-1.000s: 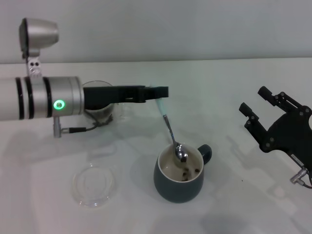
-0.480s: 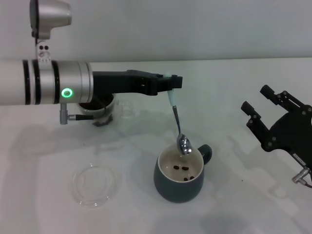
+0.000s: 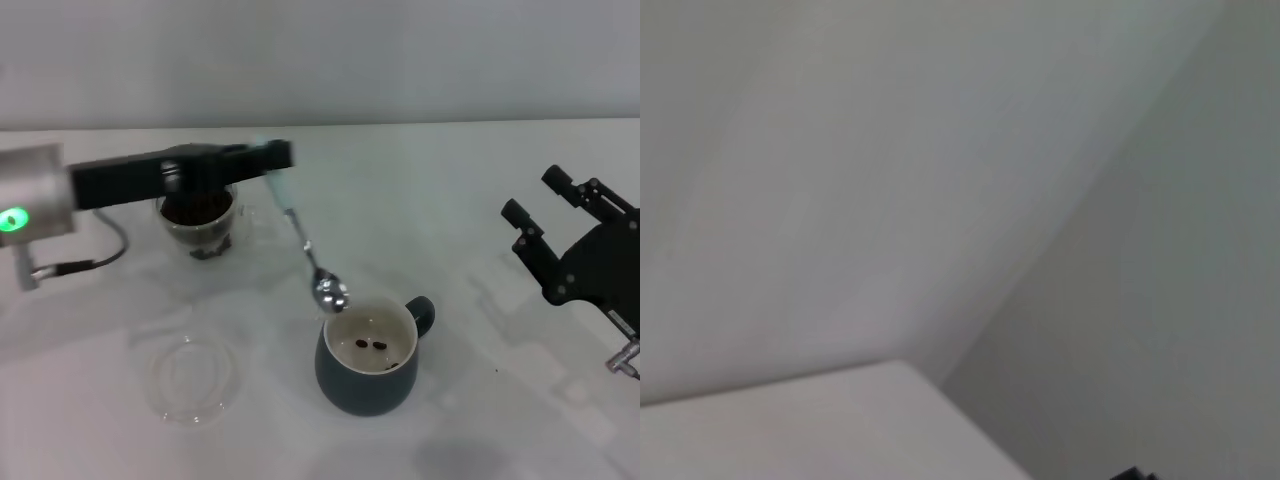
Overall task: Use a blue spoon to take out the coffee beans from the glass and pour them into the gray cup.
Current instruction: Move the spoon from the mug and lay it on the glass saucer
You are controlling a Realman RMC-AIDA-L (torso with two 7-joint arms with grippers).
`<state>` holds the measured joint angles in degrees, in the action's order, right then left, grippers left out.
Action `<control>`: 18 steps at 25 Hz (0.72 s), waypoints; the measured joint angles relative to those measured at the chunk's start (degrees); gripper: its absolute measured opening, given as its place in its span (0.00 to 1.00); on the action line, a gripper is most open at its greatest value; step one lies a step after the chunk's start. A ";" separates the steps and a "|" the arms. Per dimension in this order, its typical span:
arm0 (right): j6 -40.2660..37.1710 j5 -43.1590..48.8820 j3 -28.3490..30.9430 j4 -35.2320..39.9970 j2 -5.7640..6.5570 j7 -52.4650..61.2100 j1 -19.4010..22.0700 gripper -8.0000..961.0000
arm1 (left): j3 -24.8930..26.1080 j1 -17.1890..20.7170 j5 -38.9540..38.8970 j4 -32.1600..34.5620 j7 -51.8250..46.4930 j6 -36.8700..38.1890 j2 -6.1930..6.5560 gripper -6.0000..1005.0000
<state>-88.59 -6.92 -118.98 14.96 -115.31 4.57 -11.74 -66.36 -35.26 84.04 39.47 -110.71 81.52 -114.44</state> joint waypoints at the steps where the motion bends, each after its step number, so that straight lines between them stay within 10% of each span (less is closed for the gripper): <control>1: -0.37 -0.29 0.00 0.00 0.00 0.00 0.10 0.52 | 0.74 1.06 -0.25 0.21 0.04 0.96 0.19 0.15; 18: -1.38 -4.86 -0.03 -0.25 0.00 3.83 1.20 0.52 | 7.91 15.26 2.77 -2.43 6.90 3.70 2.49 0.16</control>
<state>-89.97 -11.78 -119.01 14.71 -115.31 8.41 -10.54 -58.46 -20.01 86.81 37.04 -103.80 85.22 -111.95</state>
